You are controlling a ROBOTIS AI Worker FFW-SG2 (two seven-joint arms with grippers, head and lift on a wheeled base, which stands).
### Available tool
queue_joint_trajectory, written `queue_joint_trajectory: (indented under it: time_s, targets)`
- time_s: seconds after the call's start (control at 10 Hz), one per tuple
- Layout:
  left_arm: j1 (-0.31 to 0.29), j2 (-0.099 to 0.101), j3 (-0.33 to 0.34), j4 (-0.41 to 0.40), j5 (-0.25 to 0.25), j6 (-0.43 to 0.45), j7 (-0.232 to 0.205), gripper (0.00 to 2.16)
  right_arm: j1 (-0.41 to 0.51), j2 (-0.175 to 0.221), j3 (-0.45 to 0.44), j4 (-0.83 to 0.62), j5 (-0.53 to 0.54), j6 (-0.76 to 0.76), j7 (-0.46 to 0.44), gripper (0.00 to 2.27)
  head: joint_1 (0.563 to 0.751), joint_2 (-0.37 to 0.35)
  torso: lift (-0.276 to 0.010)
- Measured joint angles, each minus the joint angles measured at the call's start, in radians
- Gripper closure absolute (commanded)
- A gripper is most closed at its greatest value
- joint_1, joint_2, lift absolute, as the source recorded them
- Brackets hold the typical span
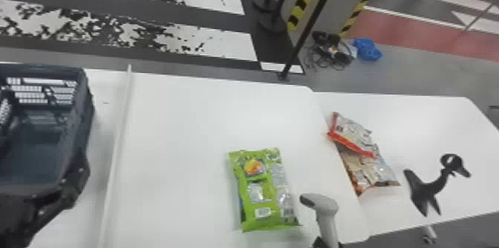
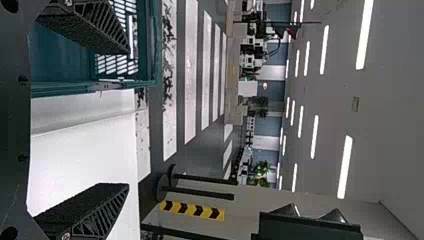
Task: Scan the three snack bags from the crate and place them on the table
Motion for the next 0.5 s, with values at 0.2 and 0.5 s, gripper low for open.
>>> queue_joint_trajectory:
  time_s: [0.2,0.5]
  targets:
    - [0.002,0.000,-0.003,-0.005,-0.006,0.011,0.004,0.04,-0.089,-0.020,-0.095,-0.039,-0.011,0.212,-0.004,2.19,0.695,-0.350,-0.037]
    - [-0.004,0.002,-0.031,-0.009,-0.034,0.038,0.005,0.04,-0.246,-0.071,-0.151,-0.031,0.043,0.398,-0.052,2.19,0.695,-0.350,-0.037]
